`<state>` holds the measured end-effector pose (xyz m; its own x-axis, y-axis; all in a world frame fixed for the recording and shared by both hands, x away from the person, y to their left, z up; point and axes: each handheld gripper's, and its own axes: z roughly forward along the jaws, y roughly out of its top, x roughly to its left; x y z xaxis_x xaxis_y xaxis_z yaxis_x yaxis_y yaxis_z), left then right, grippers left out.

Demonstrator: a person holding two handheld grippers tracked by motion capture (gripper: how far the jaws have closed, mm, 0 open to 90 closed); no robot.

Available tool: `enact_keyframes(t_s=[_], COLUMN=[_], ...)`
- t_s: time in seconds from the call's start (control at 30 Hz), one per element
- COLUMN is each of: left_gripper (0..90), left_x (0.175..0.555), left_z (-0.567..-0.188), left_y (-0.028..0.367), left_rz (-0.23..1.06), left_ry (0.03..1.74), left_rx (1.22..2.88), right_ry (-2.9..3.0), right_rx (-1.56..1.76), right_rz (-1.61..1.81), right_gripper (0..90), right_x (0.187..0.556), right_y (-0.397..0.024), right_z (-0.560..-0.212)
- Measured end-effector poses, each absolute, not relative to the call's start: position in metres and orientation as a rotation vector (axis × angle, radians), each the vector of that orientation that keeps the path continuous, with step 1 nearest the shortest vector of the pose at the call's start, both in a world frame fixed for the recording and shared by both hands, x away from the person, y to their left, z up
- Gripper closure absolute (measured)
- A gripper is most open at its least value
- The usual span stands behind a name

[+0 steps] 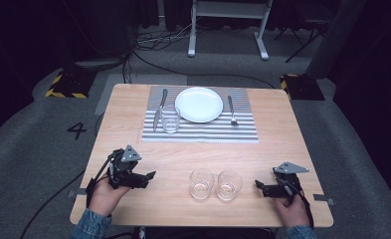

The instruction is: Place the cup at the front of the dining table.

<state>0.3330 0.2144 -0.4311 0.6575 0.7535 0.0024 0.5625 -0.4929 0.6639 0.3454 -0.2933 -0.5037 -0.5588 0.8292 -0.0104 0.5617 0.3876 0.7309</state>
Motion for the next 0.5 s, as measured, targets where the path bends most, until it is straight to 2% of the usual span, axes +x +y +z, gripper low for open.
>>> enact_keyframes(t_s=[0.27,0.5], left_gripper=[15.8,15.7], left_x=[0.327,0.322], left_z=[-0.448,-0.471], left_y=[0.217,0.21], left_rz=[0.387,0.396], left_ry=[1.032,1.031], left_rx=[2.23,2.302], right_ry=[2.276,2.277], right_rx=[1.204,1.205], right_rz=[0.984,0.982], right_gripper=[9.9,9.8], right_x=[0.345,0.345], right_y=[-0.293,-0.293], right_z=[-0.504,-0.504])
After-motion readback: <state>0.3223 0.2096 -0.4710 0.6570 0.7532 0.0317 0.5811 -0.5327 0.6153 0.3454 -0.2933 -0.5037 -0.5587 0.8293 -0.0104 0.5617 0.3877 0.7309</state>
